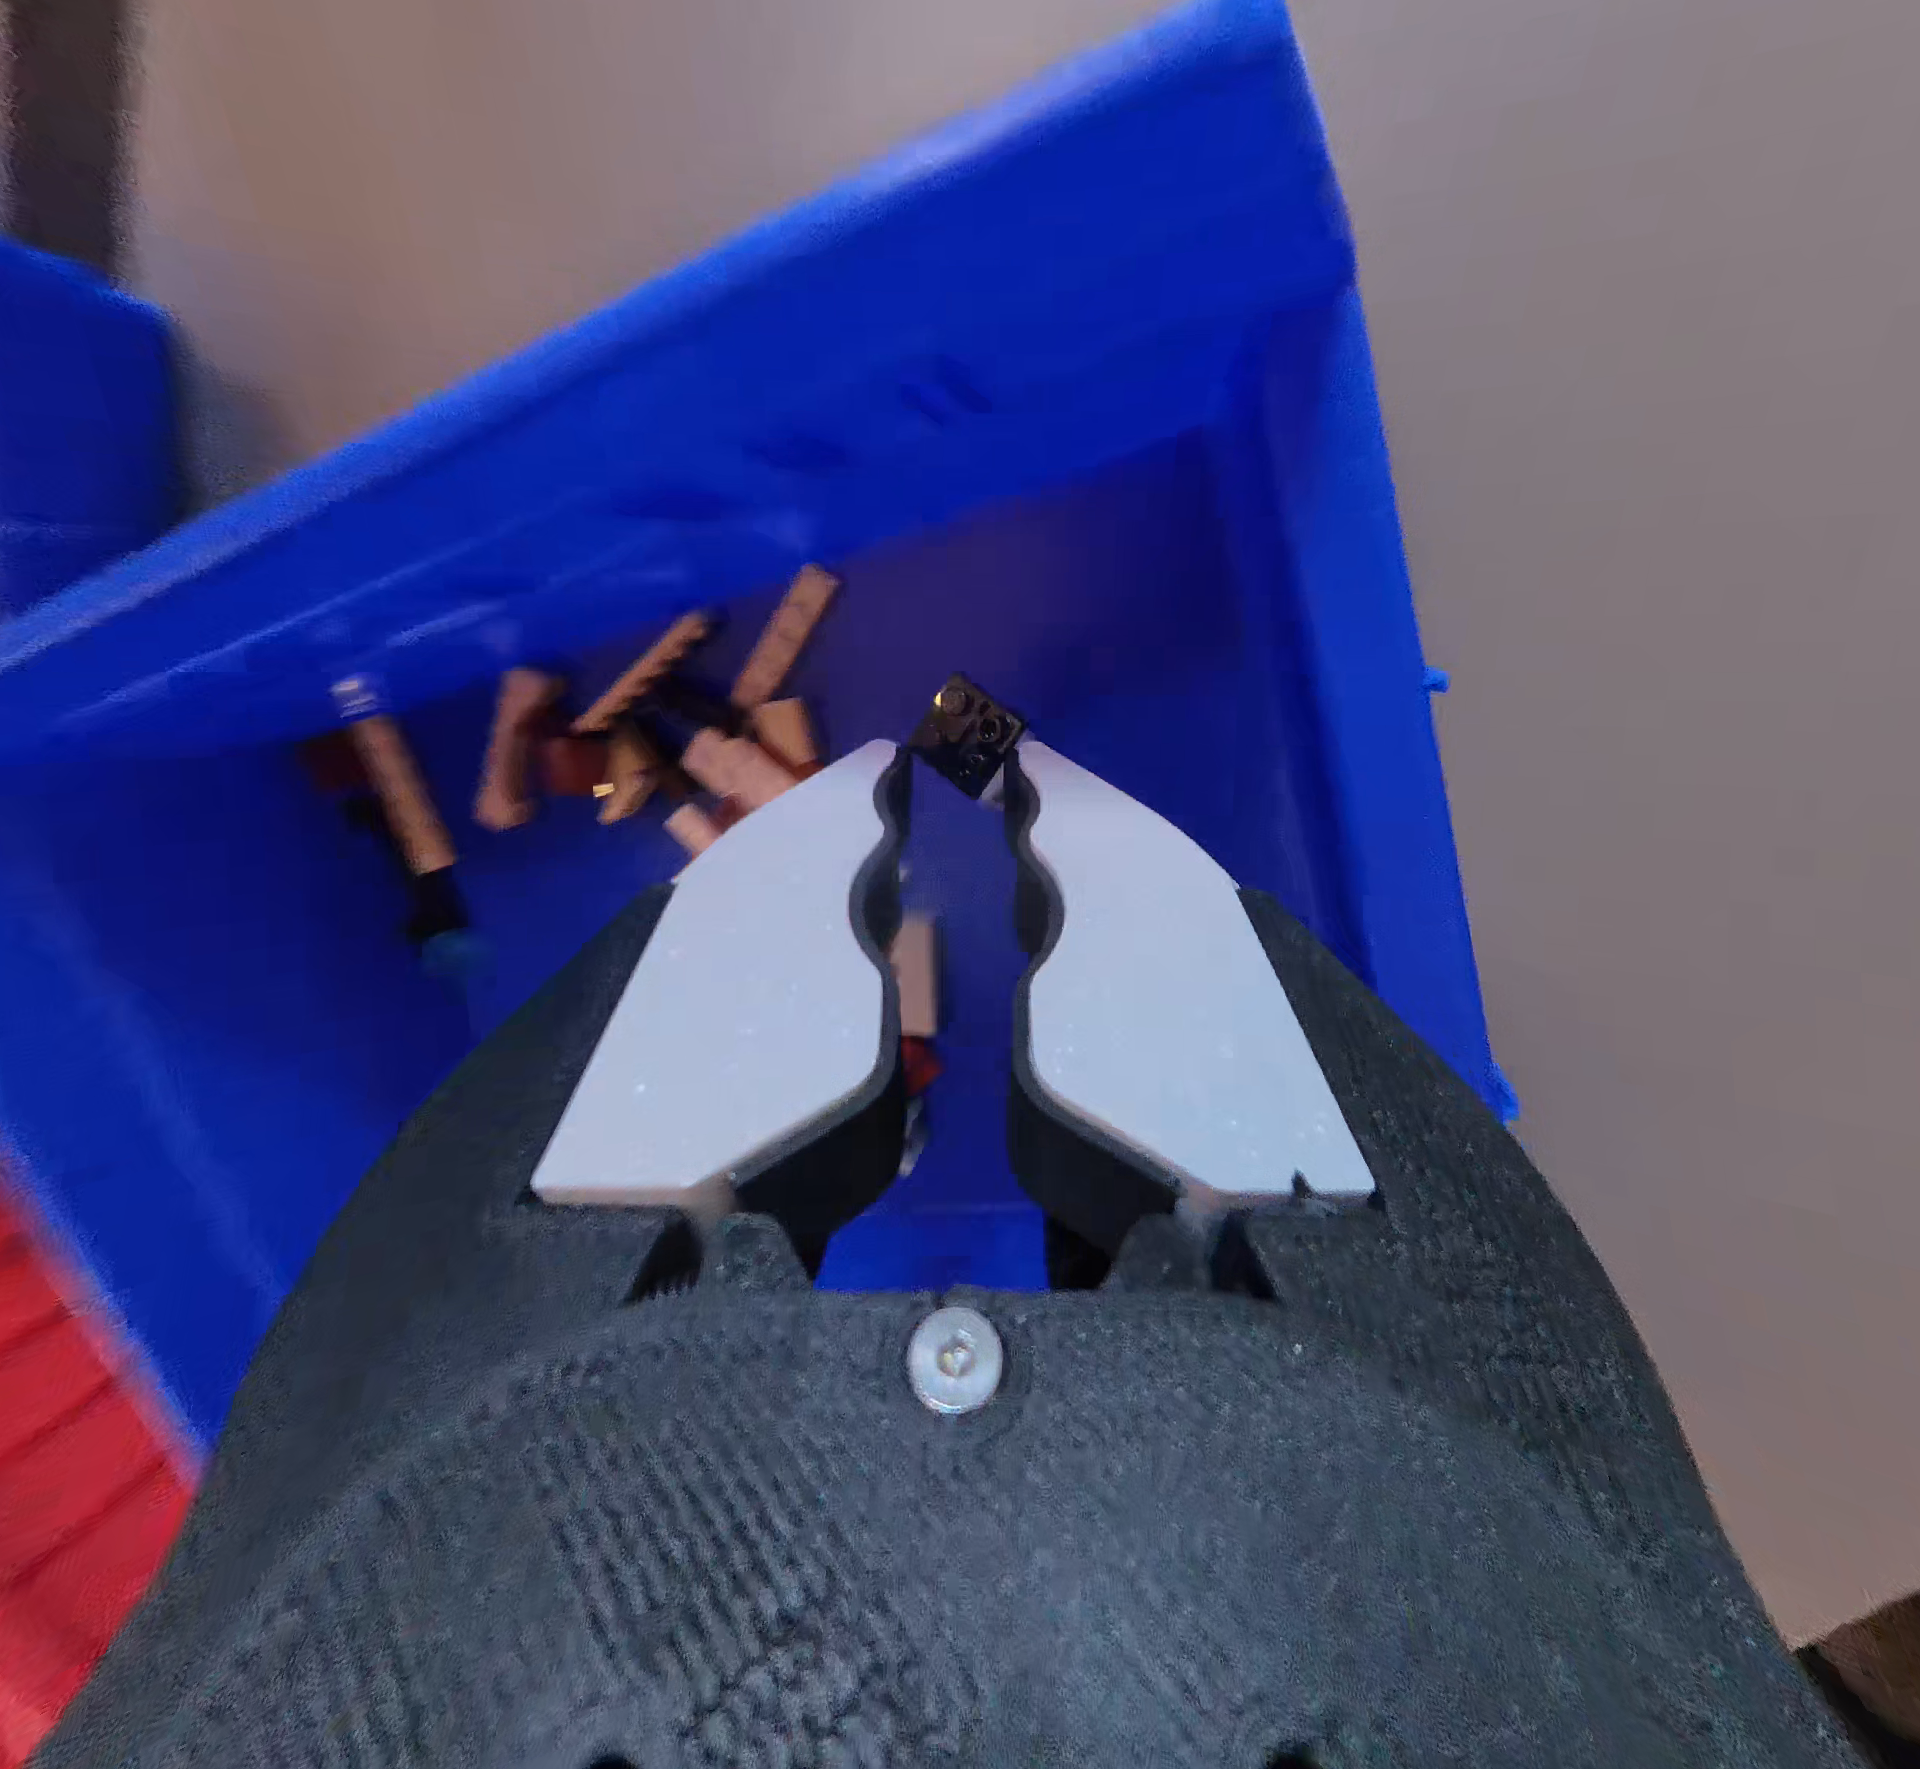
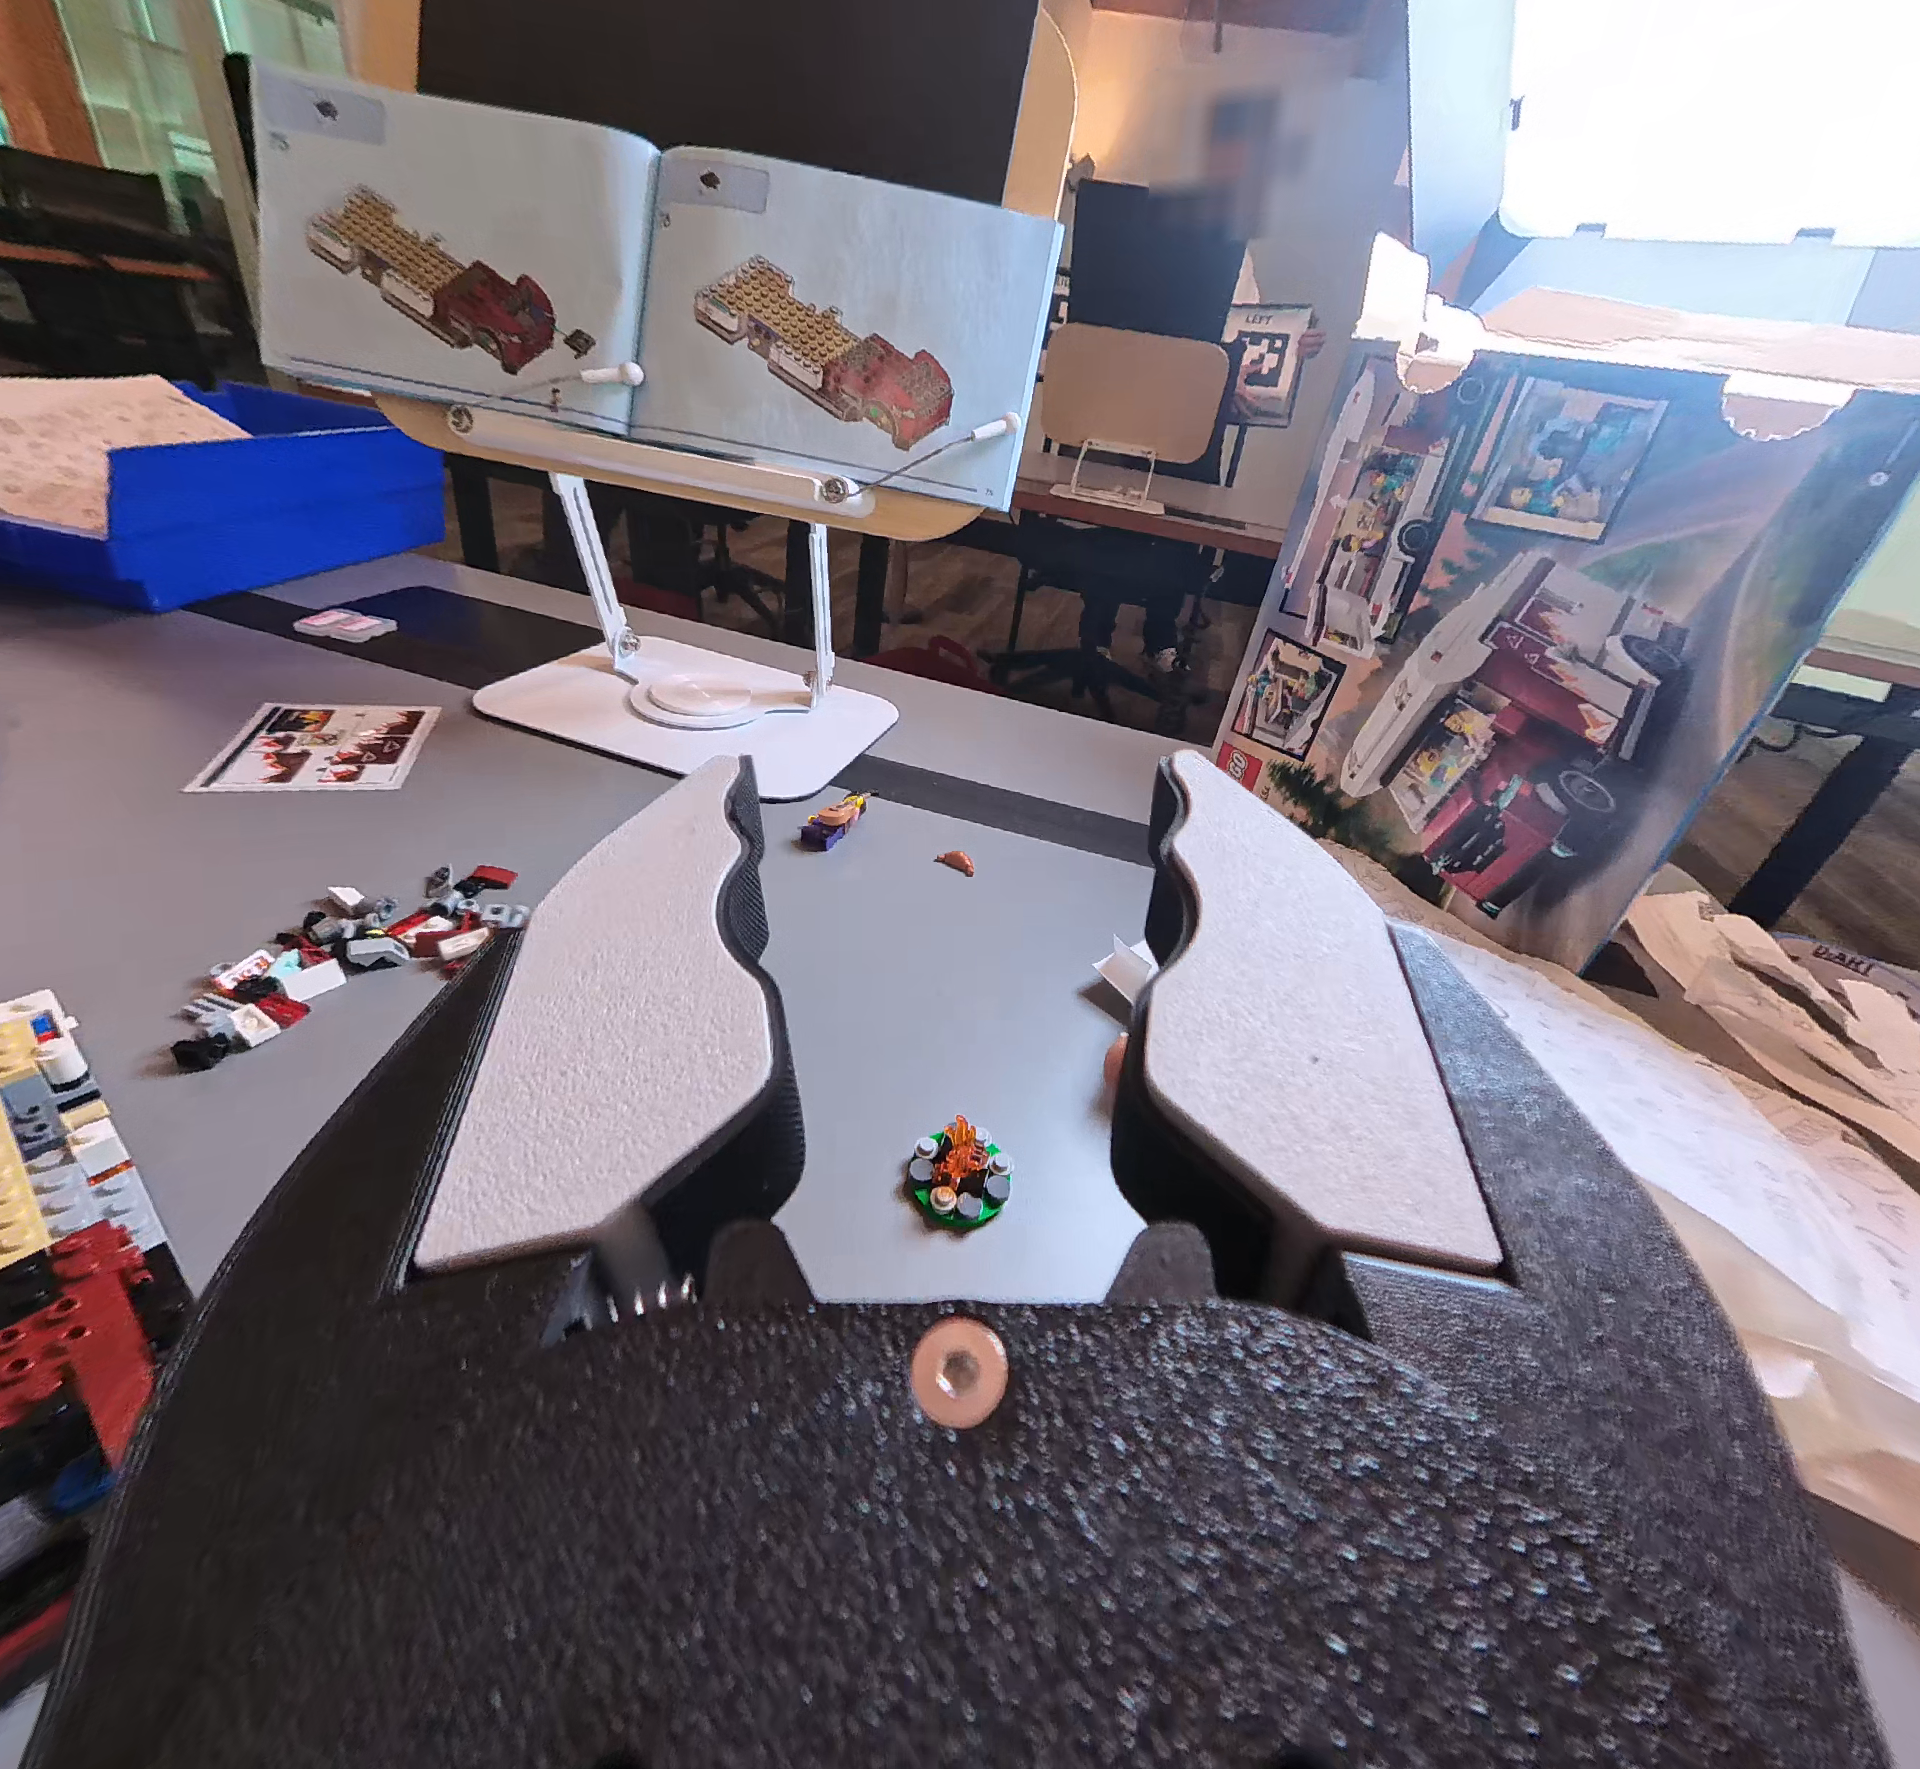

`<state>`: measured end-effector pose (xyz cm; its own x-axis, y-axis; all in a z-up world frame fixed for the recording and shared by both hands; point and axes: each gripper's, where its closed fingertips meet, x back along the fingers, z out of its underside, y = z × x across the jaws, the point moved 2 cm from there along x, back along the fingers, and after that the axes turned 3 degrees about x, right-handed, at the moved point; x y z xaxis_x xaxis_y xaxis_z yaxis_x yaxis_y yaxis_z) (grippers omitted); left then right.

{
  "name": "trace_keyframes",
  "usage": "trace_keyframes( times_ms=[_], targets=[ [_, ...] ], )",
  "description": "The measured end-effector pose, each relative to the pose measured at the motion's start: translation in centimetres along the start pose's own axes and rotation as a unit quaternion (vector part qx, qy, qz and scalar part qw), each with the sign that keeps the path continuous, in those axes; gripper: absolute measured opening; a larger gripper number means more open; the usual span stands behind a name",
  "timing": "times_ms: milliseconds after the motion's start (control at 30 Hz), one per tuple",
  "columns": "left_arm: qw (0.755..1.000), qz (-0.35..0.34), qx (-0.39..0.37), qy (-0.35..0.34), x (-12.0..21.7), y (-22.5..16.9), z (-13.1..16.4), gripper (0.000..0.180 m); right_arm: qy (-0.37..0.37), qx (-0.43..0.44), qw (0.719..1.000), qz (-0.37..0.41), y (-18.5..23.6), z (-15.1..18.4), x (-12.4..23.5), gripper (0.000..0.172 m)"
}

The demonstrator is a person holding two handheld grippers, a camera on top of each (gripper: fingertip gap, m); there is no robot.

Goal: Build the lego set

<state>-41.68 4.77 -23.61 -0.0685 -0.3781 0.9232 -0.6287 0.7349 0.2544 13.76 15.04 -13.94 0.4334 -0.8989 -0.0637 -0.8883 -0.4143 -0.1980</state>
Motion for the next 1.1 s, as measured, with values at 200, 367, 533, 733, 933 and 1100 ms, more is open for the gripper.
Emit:
trace_keyframes(
  times_ms=[200, 367, 533, 733, 933, 1100],
  targets=[
    [0.981, -0.148, -0.039, -0.122, 7.8, -1.8, -6.9, 0.014, -0.005, -0.008, 1.000, -0.030, 0.6, 0.2, 0.4, 0.072],
    [0.939, -0.202, -0.149, -0.235, 7.6, -10.1, -15.3, 0.014, -0.017, -0.013, 0.997, -0.069, 2.4, -0.1, 0.7, 0.072],
    [0.903, -0.230, -0.209, -0.296, 5.6, -16.1, -20.6, 0.014, -0.031, -0.006, 0.995, -0.096, 3.7, -0.8, 1.4, 0.071],
    [0.902, -0.187, -0.230, -0.313, 3.5, -20.3, -23.6, 0.014, -0.032, -0.017, 0.991, -0.127, 4.7, -0.9, 1.8, 0.071],
    [0.925, 0.008, -0.113, -0.362, 2.6, -23.6, -24.8, 0.014, -0.035, -0.025, 0.989, -0.139, 4.9, -1.1, 2.1, 0.070],
    [0.938, 0.078, -0.090, -0.327, 0.8, -24.6, -23.8, 0.014, -0.023, -0.028, 0.987, -0.159, 5.4, -0.8, 2.0, 0.068]
  ],
)
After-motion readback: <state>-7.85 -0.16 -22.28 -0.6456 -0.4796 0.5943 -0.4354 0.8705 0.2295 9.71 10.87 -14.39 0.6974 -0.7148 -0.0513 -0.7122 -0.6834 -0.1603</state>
